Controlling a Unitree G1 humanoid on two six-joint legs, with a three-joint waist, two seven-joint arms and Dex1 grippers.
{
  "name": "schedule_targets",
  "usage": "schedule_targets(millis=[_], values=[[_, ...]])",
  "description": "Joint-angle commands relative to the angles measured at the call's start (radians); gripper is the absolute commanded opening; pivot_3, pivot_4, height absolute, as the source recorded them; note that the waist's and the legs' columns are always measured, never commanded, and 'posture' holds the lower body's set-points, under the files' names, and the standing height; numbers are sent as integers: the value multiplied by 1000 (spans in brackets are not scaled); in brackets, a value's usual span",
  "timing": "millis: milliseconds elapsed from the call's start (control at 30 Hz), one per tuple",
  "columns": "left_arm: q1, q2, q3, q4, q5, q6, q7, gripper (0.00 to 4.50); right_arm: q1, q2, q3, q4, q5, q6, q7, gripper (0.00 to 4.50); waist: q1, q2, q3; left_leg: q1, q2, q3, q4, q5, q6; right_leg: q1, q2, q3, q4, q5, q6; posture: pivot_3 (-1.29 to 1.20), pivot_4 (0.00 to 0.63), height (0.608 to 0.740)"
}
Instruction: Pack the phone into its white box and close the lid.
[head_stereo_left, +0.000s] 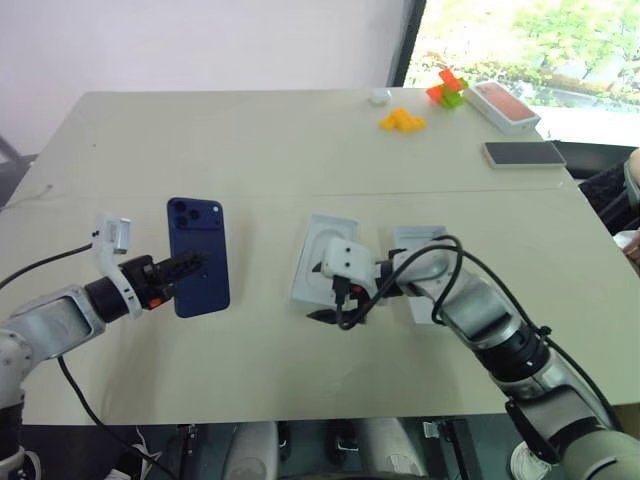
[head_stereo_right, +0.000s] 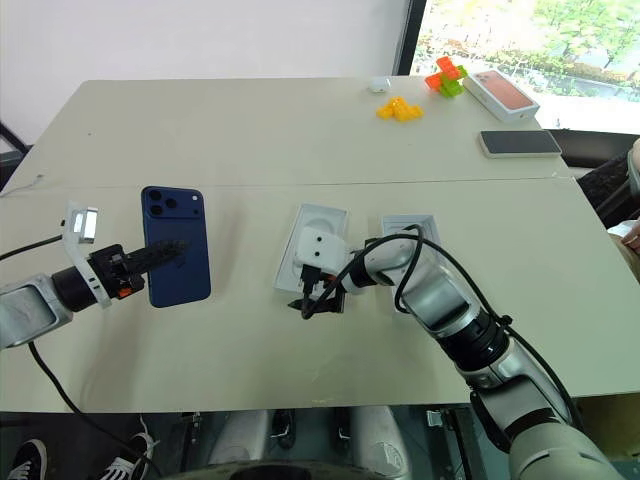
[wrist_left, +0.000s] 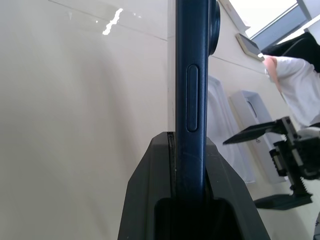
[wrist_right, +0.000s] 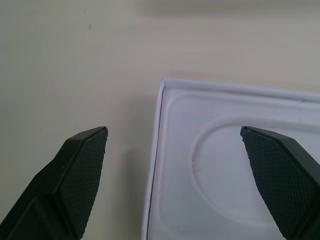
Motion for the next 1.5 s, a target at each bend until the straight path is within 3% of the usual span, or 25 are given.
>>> schedule_targets(millis=[33,133,200,400,467,767,933,1500], values=[[-12,-6,23,-37,-35,5,3,0,-3,-1,14,-31,-6,26,-15,4464,-1,0,0,0,0,0,0,0,0,0,0,0,0,0,0,0,150,737],[-8,-9,16,-40,-13,10,4,0,-10,-8,25,-27,-11,39,-18,4464,0,0,0,0,0,0,0,0,0,0,0,0,0,0,0,0,150,737],[-12,-11,14,-34,-20,20,7,0,-16,-18,36,-25,-24,30,-16,3945,0,0,0,0,0,0,0,0,0,0,0,0,0,0,0,0,150,737],[-23,-16,7,-20,-17,31,7,0,-16,-37,63,-13,-57,-17,-14,1176,-1,-1,-1,0,0,0,2,0,0,1,0,0,1,0,0,0,150,737],[-21,-14,10,-17,-18,36,5,0,-14,-42,64,-13,-63,-32,-10,494,-2,-2,-1,1,1,0,3,0,0,2,1,0,2,0,0,0,150,737],[-16,-11,20,-10,-22,54,-14,0,55,-125,13,-50,-25,-260,86,481,2,-2,-1,0,1,0,6,0,1,2,1,0,2,0,1,0,150,737],[-31,-17,7,-11,-17,55,-15,0,101,-128,-65,-83,69,-180,112,481,1,-2,-1,1,1,0,6,0,1,2,1,0,3,0,1,0,150,737],[-68,-36,-18,-12,18,66,-27,0,106,-60,-43,-125,60,-46,-7,481,1,-3,-1,1,1,-1,8,0,1,3,1,0,3,1,1,0,150,737]])
